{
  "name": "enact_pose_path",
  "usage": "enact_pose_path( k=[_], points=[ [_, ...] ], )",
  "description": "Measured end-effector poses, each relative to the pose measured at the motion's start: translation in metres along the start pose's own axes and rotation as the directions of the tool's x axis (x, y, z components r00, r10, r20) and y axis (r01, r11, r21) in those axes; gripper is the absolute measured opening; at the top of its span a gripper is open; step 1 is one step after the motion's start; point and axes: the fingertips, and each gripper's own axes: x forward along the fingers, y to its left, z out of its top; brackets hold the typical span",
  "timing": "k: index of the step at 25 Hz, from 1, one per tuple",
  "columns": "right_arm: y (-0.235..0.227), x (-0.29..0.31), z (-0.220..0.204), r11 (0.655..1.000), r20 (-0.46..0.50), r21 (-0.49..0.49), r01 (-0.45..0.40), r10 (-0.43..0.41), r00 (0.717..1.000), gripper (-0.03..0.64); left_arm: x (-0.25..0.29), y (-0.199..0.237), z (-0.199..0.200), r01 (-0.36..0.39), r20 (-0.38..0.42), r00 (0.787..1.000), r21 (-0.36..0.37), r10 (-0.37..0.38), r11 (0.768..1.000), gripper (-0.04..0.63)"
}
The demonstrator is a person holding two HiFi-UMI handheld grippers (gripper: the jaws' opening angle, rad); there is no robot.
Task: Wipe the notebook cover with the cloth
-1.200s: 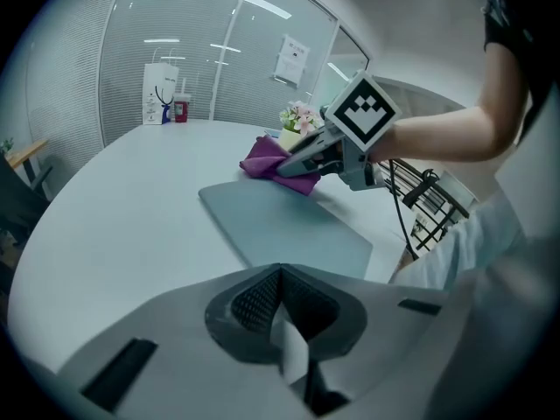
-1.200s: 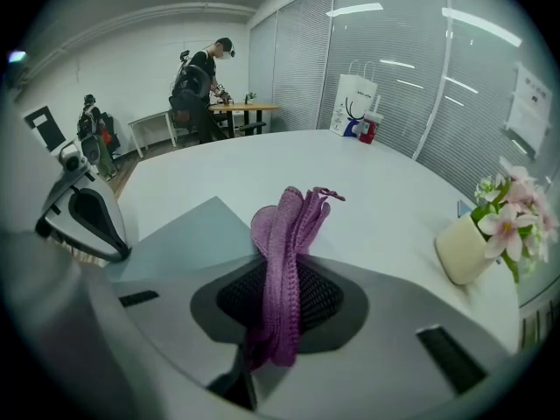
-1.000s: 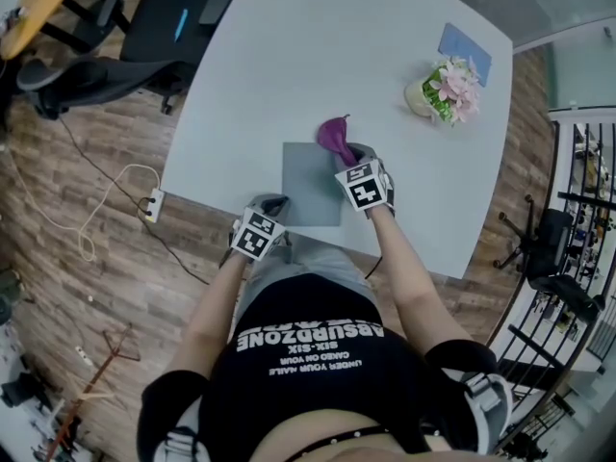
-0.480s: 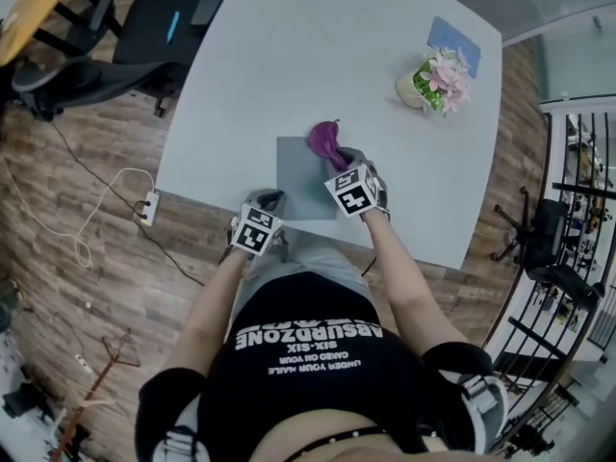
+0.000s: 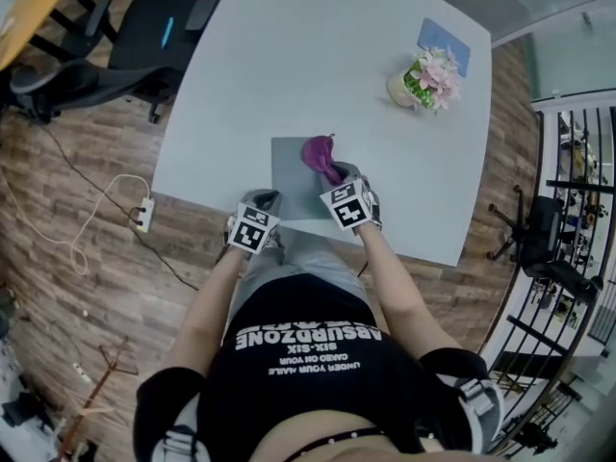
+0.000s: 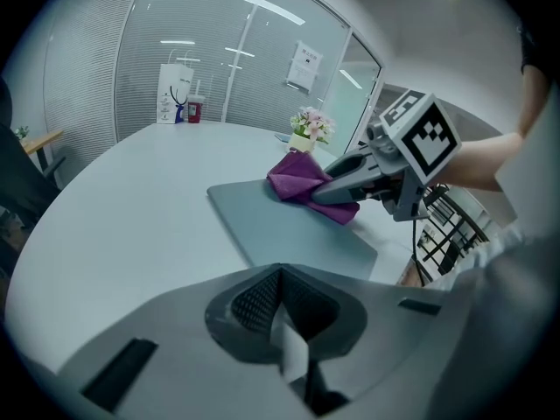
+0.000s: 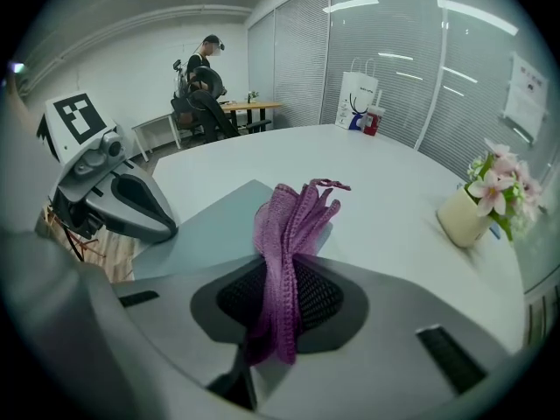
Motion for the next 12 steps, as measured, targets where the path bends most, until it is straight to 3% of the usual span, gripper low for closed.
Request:
enact_pose_path(
  k=[7, 12],
  points=[
    [0.013, -0.011, -0.015, 0.994, -0.004, 0.103, -0.039, 0.039, 0.999, 0.083, 0.0, 0.0, 0.0, -0.023, 0.004, 1.0, 0.013, 0.023, 1.0, 0.017],
    [0.024, -0.02, -0.029, 0.984, 0.0, 0.164, -0.07, 0.071, 0.997, 0.083, 0.0, -0.001, 0.0, -0.019, 0.017, 1.0, -0.023, 0.02, 1.0, 0.017]
  ],
)
